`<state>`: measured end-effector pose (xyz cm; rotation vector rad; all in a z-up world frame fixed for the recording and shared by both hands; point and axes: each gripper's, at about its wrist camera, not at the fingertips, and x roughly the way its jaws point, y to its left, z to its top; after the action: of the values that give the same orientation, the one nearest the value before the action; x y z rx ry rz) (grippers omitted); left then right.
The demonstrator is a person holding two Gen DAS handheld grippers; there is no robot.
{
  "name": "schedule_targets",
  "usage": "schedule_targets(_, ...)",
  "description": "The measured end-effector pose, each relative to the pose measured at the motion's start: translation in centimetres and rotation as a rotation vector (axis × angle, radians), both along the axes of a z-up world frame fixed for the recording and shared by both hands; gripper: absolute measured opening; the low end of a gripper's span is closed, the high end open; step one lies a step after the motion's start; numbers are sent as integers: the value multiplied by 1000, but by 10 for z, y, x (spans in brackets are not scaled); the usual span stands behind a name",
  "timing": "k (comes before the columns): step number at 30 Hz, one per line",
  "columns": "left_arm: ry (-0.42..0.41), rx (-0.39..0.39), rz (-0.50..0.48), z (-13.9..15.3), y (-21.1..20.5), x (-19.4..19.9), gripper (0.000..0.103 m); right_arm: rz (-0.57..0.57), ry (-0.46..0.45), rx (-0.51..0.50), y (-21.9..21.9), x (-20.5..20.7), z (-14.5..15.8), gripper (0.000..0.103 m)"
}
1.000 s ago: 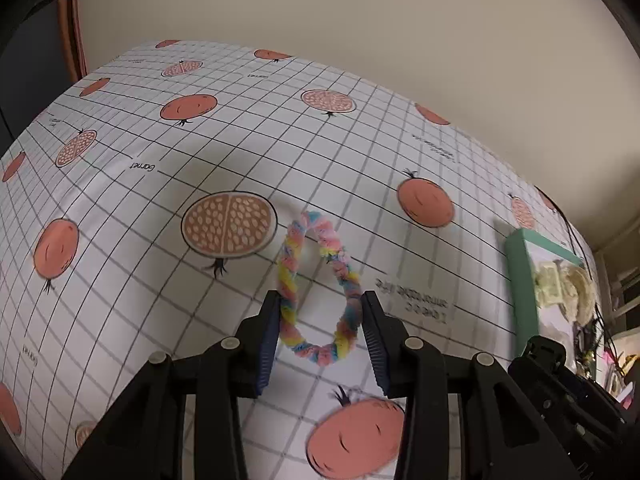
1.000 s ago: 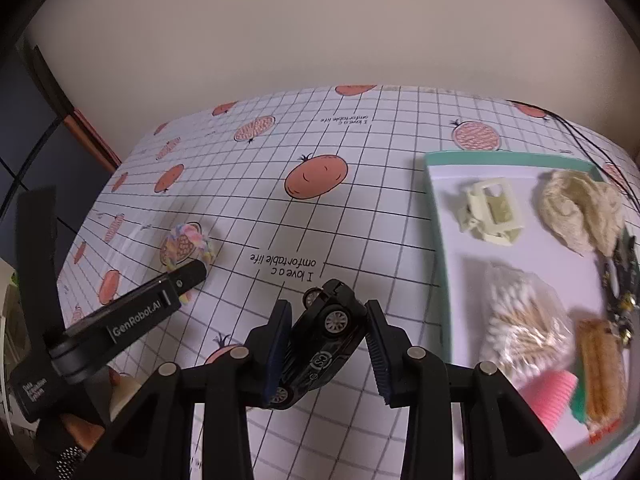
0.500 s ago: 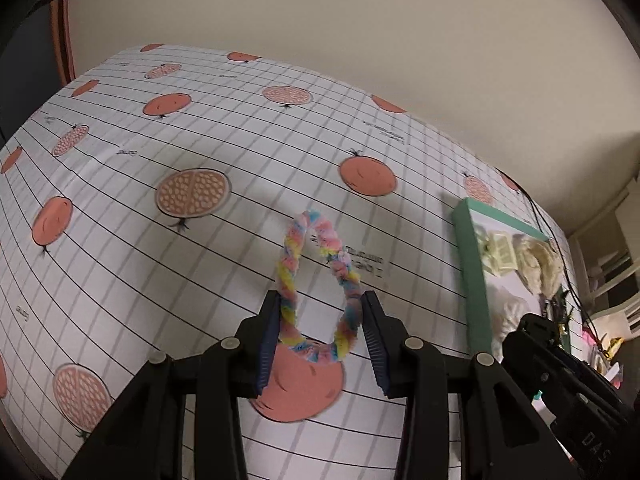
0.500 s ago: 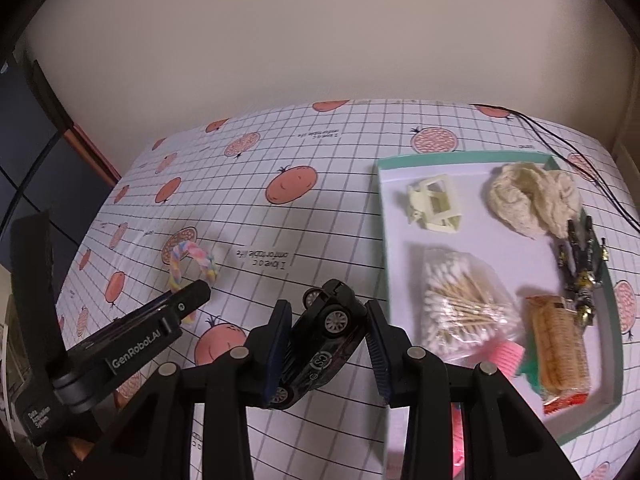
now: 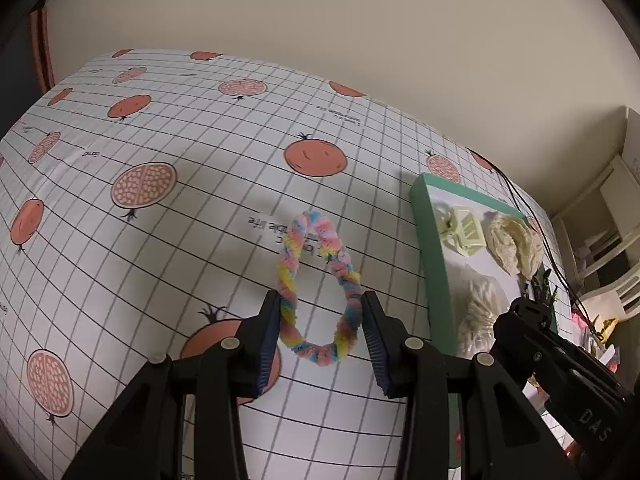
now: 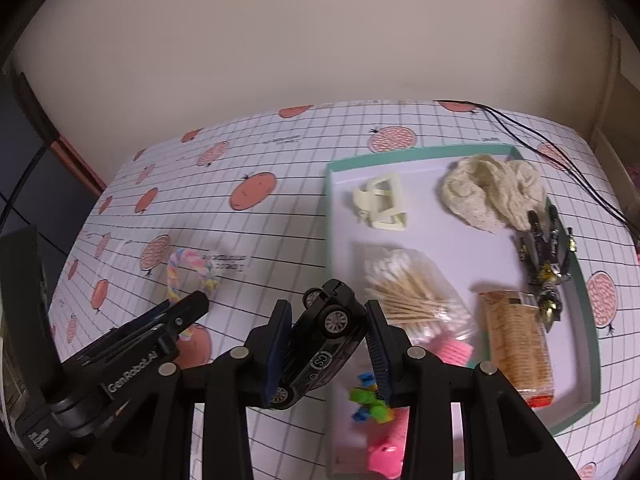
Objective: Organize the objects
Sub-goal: 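Carry black car and braided ring with both grippers over the tray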
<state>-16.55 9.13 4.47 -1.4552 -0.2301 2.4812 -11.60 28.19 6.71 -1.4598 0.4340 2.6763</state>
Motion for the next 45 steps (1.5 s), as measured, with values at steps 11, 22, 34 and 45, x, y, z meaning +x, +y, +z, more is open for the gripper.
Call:
schedule_targets(11, 3, 25, -43, 1, 24, 7, 42, -70, -10, 27, 36, 11, -5, 39)
schedule_targets(22, 37, 57, -129, 7, 63, 12, 42, -131, 0, 37, 71, 20, -8, 39)
schedule_targets(34, 88, 64, -249, 8, 115, 9, 43, -188, 11, 51, 104, 17, -14, 39)
schedule_targets(45, 60, 70, -294, -8, 140, 8, 47, -227, 21, 56, 122, 17, -21, 40)
